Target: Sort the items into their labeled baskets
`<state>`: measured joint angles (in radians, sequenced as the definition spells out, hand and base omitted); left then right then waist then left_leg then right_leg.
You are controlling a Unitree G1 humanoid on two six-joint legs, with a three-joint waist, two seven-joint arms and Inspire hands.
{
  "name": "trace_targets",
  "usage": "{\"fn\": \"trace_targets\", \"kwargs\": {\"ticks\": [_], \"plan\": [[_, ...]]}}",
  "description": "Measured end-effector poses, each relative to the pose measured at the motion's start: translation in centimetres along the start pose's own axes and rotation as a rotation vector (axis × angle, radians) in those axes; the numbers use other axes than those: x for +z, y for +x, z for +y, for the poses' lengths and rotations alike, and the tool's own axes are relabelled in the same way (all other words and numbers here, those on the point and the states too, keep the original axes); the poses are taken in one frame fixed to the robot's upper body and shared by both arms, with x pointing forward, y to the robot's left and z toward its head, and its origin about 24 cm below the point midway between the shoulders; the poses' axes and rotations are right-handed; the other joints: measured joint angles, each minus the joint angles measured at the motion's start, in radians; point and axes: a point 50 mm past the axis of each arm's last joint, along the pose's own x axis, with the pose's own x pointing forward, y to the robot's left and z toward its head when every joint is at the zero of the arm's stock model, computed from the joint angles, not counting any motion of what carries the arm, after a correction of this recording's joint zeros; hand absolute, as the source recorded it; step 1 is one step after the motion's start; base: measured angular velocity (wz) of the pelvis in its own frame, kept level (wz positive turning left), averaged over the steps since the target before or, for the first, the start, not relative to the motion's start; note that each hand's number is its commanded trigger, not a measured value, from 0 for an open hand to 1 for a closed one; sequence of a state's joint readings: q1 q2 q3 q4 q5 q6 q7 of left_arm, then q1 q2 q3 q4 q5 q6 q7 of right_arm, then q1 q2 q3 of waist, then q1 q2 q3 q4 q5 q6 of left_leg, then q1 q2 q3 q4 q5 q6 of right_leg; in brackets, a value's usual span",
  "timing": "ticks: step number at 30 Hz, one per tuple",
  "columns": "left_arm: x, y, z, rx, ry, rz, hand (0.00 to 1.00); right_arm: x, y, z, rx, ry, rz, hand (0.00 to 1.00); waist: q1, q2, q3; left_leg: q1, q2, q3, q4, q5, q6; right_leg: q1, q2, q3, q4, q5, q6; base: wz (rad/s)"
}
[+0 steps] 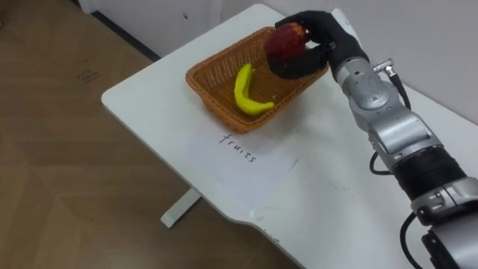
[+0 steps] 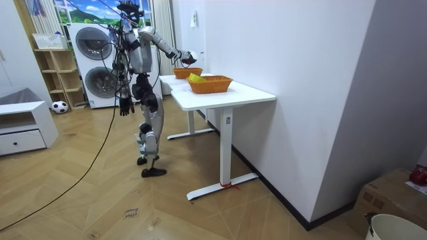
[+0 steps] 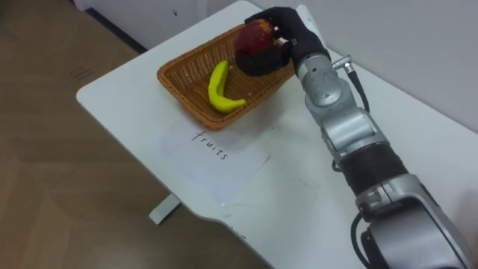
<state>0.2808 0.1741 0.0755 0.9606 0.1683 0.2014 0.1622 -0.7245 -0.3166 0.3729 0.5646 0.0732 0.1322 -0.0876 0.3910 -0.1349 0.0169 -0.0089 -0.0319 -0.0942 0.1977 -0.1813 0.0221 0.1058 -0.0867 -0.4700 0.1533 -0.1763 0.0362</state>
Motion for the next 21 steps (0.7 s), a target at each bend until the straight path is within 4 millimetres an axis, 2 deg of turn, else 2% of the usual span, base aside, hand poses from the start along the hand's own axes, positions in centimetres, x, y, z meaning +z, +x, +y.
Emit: {"fn": "trace_targets", "kwargs": {"ticks": [12,19,20,21], "plan": [[-0.1,0.0,0.0,-0.016,0.023,0.001,0.00,-0.9,0.0,0.3,0.010,-0.007,0.039,1.00,-0.002,0.000,-0.0002,0.001,0.001,0.004,0.001,0.000,0.000,0.001,0.001,-0.003,0.000,0.000,0.000,0.00],[-0.6,-0.1,0.0,-0.038,0.026,0.010,0.00,-1.5,0.0,0.3,0.007,0.003,0.062,1.00,0.001,-0.014,-0.0001,0.004,0.002,0.005,0.001,0.000,0.000,0.005,0.000,0.000,0.000,0.000,0.000,0.00],[-0.7,-0.1,0.0,-0.038,0.026,0.011,0.00,-1.5,0.0,0.3,0.007,0.003,0.063,0.82,0.000,-0.016,0.0000,0.005,0.002,0.005,0.001,0.000,0.000,0.006,-0.001,0.000,0.000,0.000,0.000,0.00],[-0.7,-0.1,0.1,-0.037,0.027,0.012,0.00,-1.5,0.0,0.3,0.008,0.003,0.064,0.60,0.000,-0.019,0.0002,0.006,0.002,0.005,0.001,0.000,0.000,0.008,-0.001,0.000,0.000,0.000,0.000,0.00]]}}
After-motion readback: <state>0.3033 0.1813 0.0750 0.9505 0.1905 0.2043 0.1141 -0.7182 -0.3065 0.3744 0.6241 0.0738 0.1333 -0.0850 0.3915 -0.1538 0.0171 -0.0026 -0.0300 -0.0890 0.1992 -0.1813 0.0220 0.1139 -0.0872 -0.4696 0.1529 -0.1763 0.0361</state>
